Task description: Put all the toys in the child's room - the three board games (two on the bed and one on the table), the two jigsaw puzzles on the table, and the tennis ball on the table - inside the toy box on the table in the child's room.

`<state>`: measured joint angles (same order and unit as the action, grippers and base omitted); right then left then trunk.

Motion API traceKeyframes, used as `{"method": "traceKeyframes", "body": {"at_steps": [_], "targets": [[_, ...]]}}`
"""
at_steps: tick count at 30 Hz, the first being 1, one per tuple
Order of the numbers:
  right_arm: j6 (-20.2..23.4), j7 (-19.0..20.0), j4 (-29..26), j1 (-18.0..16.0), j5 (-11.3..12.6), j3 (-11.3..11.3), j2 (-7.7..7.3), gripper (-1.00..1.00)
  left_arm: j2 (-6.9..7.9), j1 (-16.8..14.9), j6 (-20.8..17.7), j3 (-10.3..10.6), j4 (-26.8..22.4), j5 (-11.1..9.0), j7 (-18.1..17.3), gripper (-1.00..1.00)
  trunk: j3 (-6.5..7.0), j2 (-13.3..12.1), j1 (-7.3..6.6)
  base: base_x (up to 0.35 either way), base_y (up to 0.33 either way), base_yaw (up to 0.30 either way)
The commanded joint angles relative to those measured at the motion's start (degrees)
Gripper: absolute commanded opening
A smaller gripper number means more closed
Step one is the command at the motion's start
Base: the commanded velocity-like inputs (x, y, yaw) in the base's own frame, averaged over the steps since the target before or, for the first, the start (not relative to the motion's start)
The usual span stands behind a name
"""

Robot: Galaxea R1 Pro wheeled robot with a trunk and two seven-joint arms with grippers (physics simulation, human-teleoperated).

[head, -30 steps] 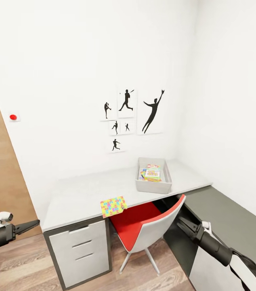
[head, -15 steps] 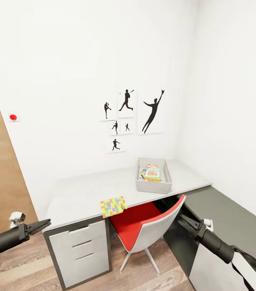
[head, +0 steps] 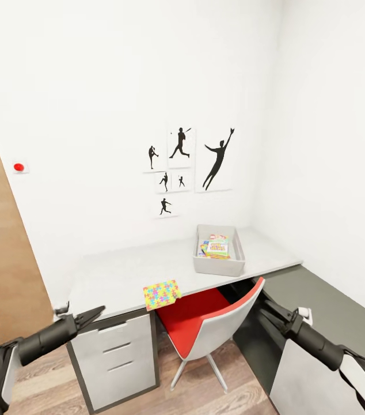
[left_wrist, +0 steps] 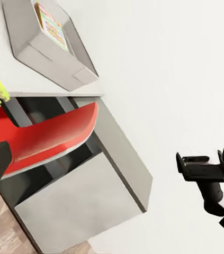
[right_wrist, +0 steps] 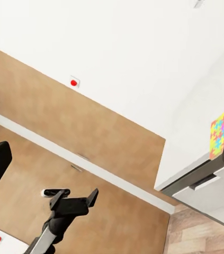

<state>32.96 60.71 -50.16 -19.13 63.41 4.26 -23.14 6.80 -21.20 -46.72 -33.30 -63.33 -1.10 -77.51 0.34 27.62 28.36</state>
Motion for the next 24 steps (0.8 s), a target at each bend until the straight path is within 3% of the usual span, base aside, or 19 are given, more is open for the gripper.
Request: {"method": "traceKeyframes", "body": {"at_steps": [1, 2, 3, 9, 11, 15, 20, 24], "targets": [[0.49, -0.01, 0.03, -0.03, 0.57, 0.13, -0.12, 1.0, -1.09, -0.03, -0.54, -0.5, -0.45, -0.39, 1.6, 1.0, -0.02, 0.04, 0.02, 0.0, 0.0, 0.0], [0.53, 0.0, 0.02, -0.03, 0.57, 0.08, -0.16, 1.0, -2.16, -0.06, -0.47, -0.96, -0.95, -0.81, 3.26, 1.0, -0.02, 0.04, 0.02, 0.0, 0.0, 0.0], [0.59, 0.01, 0.0, -0.03, 0.6, 0.0, -0.24, 1.0, -4.25, -0.09, -0.38, -1.84, -1.96, -1.91, 6.36, 1.0, -0.02, 0.04, 0.02, 0.0, 0.0, 0.0], [0.67, 0.02, -0.03, -0.03, 0.66, -0.1, -0.63, 1.0, -9.21, -0.34, -0.19, -3.12, -3.94, -5.86, 15.58, 1.0, -0.02, 0.04, 0.02, 0.0, 0.0, 0.0], [0.69, 0.02, -0.07, -0.03, 0.7, -0.11, -0.83, 1.0, -11.23, -0.83, -0.08, -3.32, -4.29, -8.02, 20.51, 1.0, -0.02, 0.04, 0.02, 0.0, 0.0, 0.0], [0.72, 0.03, -0.1, -0.03, 0.75, -0.12, -1.27, 1.0, -13.21, -2.25, 0.92, -3.44, -4.06, -11.24, 27.3, 1.0, -0.02, 0.04, 0.02, 0.0, 0.0, 0.0], [0.67, 0.03, -0.11, -0.03, 0.7, -0.13, -1.6, 1.0, -14.39, -3.46, 4.06, -3.23, -2.6, -15.86, 34.78, 1.0, -0.02, 0.04, 0.02, 0.0, 0.0, 0.0], [0.55, -0.01, -0.11, -0.03, 0.67, -0.14, -1.73, 1.0, -15.31, -3.94, 7.31, -2.99, 1.1, -21.31, 41.54, 1.0, -0.02, 0.04, 0.02, 0.0, 0.0, 0.0]]}}
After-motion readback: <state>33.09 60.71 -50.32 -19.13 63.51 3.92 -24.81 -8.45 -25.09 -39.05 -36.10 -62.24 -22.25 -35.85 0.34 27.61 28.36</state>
